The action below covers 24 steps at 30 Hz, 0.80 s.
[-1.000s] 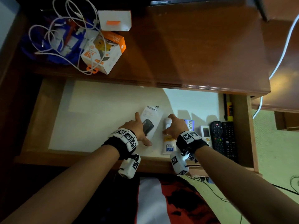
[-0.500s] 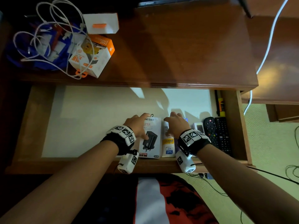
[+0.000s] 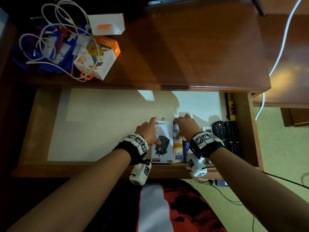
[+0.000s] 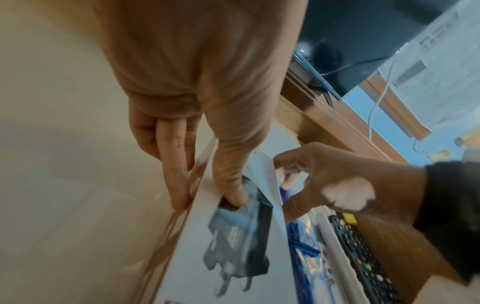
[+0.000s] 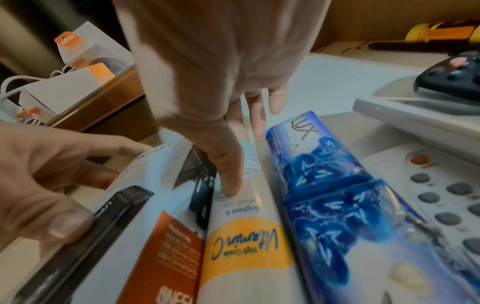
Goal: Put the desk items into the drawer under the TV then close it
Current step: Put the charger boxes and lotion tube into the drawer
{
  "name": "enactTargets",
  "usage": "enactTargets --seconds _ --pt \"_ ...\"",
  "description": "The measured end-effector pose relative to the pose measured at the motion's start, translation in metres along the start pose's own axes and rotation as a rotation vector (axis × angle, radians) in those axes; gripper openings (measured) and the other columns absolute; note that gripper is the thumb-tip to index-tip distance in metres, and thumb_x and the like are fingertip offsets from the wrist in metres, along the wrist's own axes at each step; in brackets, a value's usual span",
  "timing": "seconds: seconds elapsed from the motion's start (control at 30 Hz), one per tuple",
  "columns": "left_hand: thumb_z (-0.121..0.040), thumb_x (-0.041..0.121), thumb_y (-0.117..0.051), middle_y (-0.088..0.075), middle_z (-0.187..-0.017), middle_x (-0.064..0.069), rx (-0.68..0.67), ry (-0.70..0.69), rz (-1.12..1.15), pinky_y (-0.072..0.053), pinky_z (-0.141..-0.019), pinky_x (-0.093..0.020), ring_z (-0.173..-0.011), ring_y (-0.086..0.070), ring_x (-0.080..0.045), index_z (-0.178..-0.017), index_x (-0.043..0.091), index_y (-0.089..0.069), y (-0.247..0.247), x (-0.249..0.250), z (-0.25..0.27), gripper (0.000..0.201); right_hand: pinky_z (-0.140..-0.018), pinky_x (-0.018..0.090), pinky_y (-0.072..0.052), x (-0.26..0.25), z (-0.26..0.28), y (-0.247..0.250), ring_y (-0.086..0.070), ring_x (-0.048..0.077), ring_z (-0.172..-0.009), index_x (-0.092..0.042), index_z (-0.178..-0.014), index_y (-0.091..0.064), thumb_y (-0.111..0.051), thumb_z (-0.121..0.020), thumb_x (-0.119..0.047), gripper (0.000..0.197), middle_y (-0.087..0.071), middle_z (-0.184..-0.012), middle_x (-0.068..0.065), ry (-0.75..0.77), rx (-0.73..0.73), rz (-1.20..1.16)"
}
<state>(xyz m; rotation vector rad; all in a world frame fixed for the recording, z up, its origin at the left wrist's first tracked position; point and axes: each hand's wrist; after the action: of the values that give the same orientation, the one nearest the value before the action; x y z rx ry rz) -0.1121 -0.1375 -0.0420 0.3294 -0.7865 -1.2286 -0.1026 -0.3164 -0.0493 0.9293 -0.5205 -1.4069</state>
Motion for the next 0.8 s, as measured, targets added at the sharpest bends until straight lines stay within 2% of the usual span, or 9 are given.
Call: enactTargets --seconds 0.07,0.13,0.23,0.37,0.47,0.53,0.67,0.73,0.8 --pt "-0.069 0.031 -0.082 -0.059 -0.122 -0.008 -0.001 0.022 0.046 -0.05 -0.085 -0.034 -0.101 -0.063 -0.027 -0.147 0.022 -0.015 0.002 -0.001 0.003 0.103 -0.093 0.039 -0.039 0.003 0.001 0.0 -0.038 0.028 -0.119 -0.013 -0.12 -0.055 -0.072 -0.074 -0.019 0.049 -0.061 -0.117 0.004 -0.006 0.005 0.006" --pt "-0.072 0.027 -0.08 -0.063 -0.118 -0.008 -0.018 0.024 0.08 -0.053 -0.087 -0.038 -0.093 -0.067 -0.027 -0.146 0.022 -0.017 0.005 -0.001 0.006 0.097 -0.092 0.04 -0.039 0.004 0.002 0.0 -0.038 0.029 -0.118 -0.012 -0.118 -0.056 -0.07 -0.075 -0.021 0.046 -0.06 -0.115 0.005 -0.025 0.022 0.017" --pt "-0.076 0.022 -0.076 -0.066 -0.114 -0.008 -0.049 0.003 0.102 -0.056 -0.082 -0.039 -0.084 -0.069 -0.024 -0.146 0.026 -0.016 0.007 -0.001 0.012 0.093 -0.093 0.042 -0.039 0.002 0.003 -0.001 -0.04 0.03 -0.116 -0.01 -0.116 -0.056 -0.068 -0.077 -0.025 0.044 -0.059 -0.113 0.007 -0.049 0.052 0.021" --pt "-0.076 0.015 -0.075 -0.067 -0.113 -0.009 -0.103 0.05 0.172 -0.06 -0.074 -0.04 -0.083 -0.071 -0.025 -0.14 0.022 -0.029 0.003 -0.003 0.016 0.079 -0.093 0.043 -0.04 -0.002 0.002 -0.003 -0.041 0.032 -0.117 -0.008 -0.112 -0.058 -0.065 -0.08 -0.023 0.037 -0.057 -0.113 0.01 -0.049 0.056 0.033" --pt "-0.076 0.006 -0.074 -0.063 -0.118 -0.014 -0.176 0.088 0.253 -0.06 -0.071 -0.044 -0.084 -0.071 -0.03 -0.139 0.016 -0.028 0.002 -0.003 0.019 0.078 -0.093 0.044 -0.041 -0.002 0.0 -0.001 -0.042 0.032 -0.116 -0.007 -0.112 -0.059 -0.063 -0.081 -0.02 0.033 -0.057 -0.114 0.012 -0.043 0.019 0.02" --pt "-0.077 0.003 -0.074 -0.06 -0.123 -0.016 -0.219 0.1 0.31 -0.06 -0.07 -0.043 -0.086 -0.07 -0.031 -0.14 0.014 -0.026 0.003 -0.006 0.022 0.08 -0.094 0.045 -0.043 -0.002 -0.002 0.002 -0.044 0.033 -0.117 -0.007 -0.116 -0.057 -0.059 -0.083 -0.017 0.034 -0.058 -0.115 0.012 -0.055 0.039 -0.032" --pt "-0.079 0.011 -0.074 -0.061 -0.125 -0.016 -0.287 0.08 0.344 -0.058 -0.074 -0.032 -0.09 -0.07 -0.026 -0.146 0.014 -0.019 0.005 -0.016 0.027 0.086 -0.092 0.04 -0.048 -0.009 -0.01 0.009 -0.056 0.034 -0.108 -0.009 -0.114 -0.064 -0.054 -0.084 -0.012 0.031 -0.065 -0.111 0.016 -0.075 0.191 -0.336" --pt "-0.08 0.019 -0.075 -0.058 -0.13 -0.015 -0.337 0.085 0.389 -0.057 -0.082 -0.035 -0.089 -0.071 -0.024 -0.148 0.017 -0.021 0.007 -0.023 0.028 0.086 -0.086 0.037 -0.049 -0.02 -0.012 0.01 -0.06 0.035 -0.101 -0.01 -0.106 -0.068 -0.052 -0.089 -0.015 0.024 -0.066 -0.108 0.018 -0.004 0.171 -0.394" --pt "-0.083 0.029 -0.072 -0.056 -0.133 -0.012 -0.37 0.073 0.364 -0.053 -0.085 -0.032 -0.091 -0.071 -0.021 -0.145 0.018 -0.03 0.015 -0.033 0.03 0.076 -0.081 0.033 -0.047 -0.03 -0.013 0.009 -0.06 0.032 -0.099 -0.013 -0.106 -0.068 -0.05 -0.092 -0.021 0.024 -0.065 -0.107 0.015 0.052 0.122 -0.329"
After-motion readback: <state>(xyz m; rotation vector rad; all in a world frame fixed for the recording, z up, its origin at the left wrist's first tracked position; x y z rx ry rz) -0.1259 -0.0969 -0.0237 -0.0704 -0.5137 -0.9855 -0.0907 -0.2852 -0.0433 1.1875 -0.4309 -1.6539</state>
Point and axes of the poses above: each hand's wrist, its own z-axis away from the middle knuckle, its own y-axis out of the back of the hand, x = y × z
